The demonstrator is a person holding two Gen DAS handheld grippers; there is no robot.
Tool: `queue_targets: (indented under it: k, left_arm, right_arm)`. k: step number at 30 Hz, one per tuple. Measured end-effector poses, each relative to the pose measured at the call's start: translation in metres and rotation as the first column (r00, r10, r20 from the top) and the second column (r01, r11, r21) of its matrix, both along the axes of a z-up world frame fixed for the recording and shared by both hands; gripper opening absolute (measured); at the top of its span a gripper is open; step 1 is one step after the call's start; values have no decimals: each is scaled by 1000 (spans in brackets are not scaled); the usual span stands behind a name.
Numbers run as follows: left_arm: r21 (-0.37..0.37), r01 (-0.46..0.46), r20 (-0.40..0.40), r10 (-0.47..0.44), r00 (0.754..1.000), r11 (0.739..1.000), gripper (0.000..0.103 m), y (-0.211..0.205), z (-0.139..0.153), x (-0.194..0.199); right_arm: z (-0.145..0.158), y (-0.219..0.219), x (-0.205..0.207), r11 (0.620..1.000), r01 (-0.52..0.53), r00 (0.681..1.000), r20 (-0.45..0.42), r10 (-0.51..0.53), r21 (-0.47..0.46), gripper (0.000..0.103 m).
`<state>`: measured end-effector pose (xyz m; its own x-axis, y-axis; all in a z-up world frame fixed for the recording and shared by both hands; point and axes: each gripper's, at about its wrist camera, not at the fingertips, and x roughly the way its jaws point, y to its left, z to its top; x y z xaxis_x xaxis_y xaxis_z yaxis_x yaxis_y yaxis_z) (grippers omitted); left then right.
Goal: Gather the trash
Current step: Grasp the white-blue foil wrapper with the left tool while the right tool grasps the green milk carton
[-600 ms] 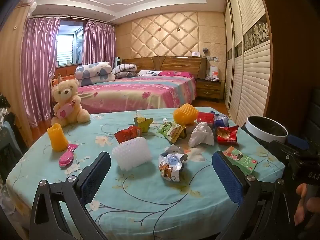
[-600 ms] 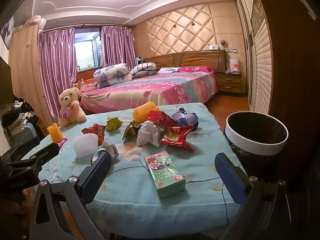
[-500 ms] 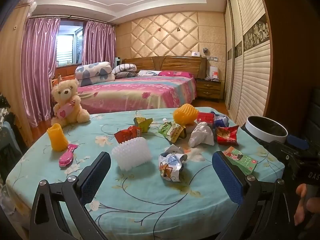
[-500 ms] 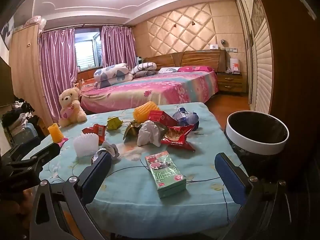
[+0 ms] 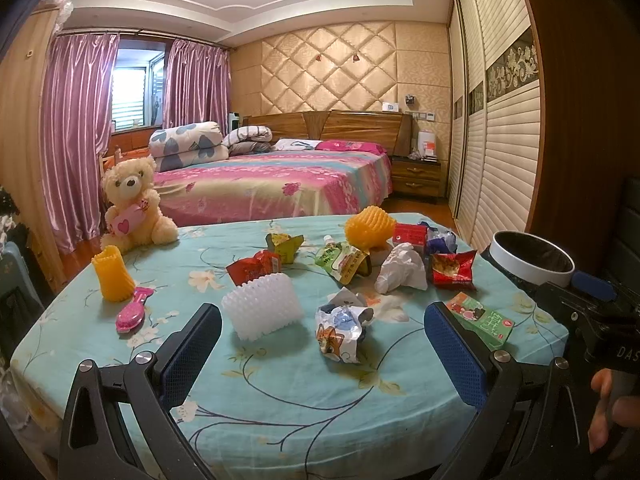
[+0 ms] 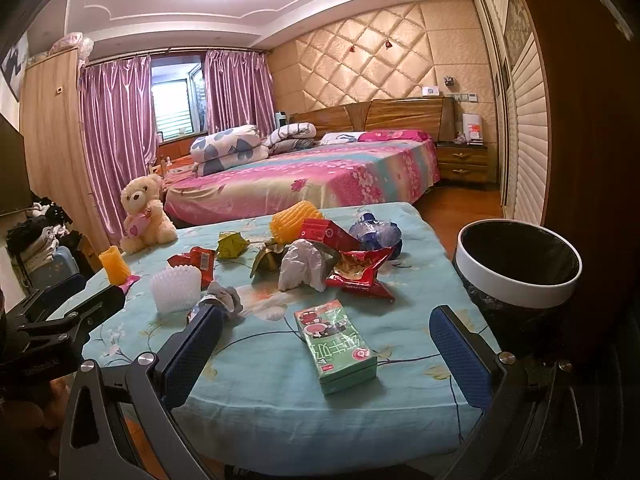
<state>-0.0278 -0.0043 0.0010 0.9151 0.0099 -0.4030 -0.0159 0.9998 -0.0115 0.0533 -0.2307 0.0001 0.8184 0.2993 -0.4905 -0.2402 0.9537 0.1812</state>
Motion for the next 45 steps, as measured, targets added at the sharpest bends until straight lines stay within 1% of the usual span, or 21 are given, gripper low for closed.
queue_targets:
  k: [2, 7, 15, 18, 22, 27, 30, 34, 35, 38, 40, 43, 45]
  left_arm:
    - [1, 0, 1, 0, 1000, 1000, 102, 0, 0, 0]
    - [0, 3, -2, -3, 1000, 1000, 102, 0, -1, 1]
    - [-1, 4, -3, -4, 1000, 1000, 102, 0, -2, 1]
    - [0, 5, -7, -5, 1000, 1000, 102, -1, -3, 1]
    - [-5, 5, -21, -6, 1000, 1000, 102, 0, -6, 4]
    - [-24, 13, -78, -15, 997, 1000, 102, 1, -14, 17]
    - [-31, 12, -117, -15, 993, 999, 101, 3, -20, 29]
    - [-42, 12, -167, -19, 986, 999, 100, 7, -24, 49]
    - [-43, 16, -176, -23, 984, 999, 98, 7, -25, 54]
    - [-44, 23, -207, -31, 978, 999, 95, 5, -30, 68]
    - [-42, 27, -230, -36, 972, 999, 94, 4, -34, 79]
    - [-47, 33, -256, -44, 966, 998, 92, 3, -40, 92]
    - [-49, 37, -276, -49, 960, 998, 88, 2, -45, 102]
  right_arm:
    - [0, 0, 1, 1000, -2, 1000, 8, 2, -16, 103]
    - [1, 0, 1, 1000, -1, 1000, -7, 1, -3, 103]
    - [0, 0, 0, 1000, -6, 1000, -11, 6, -6, 103]
    - [0, 0, 0, 1000, -7, 999, -41, 7, -4, 103]
    - [-5, -1, 1, 1000, -12, 999, -35, 11, -11, 103]
    - [-13, -6, 10, 999, -23, 987, -162, 15, -46, 103]
    - [-18, -8, 16, 999, -21, 983, -185, 14, -37, 103]
    - [-29, -10, 25, 998, -23, 982, -189, 13, -52, 103]
    - [-33, -9, 29, 997, -26, 983, -184, 13, -68, 103]
    - [-42, -10, 39, 995, -35, 976, -215, 13, -98, 102]
    - [-49, -10, 46, 994, -41, 972, -236, 17, -97, 102]
    - [-58, -8, 53, 996, -54, 960, -280, 33, -66, 99]
    - [-62, -7, 58, 995, -70, 952, -301, 44, -76, 94]
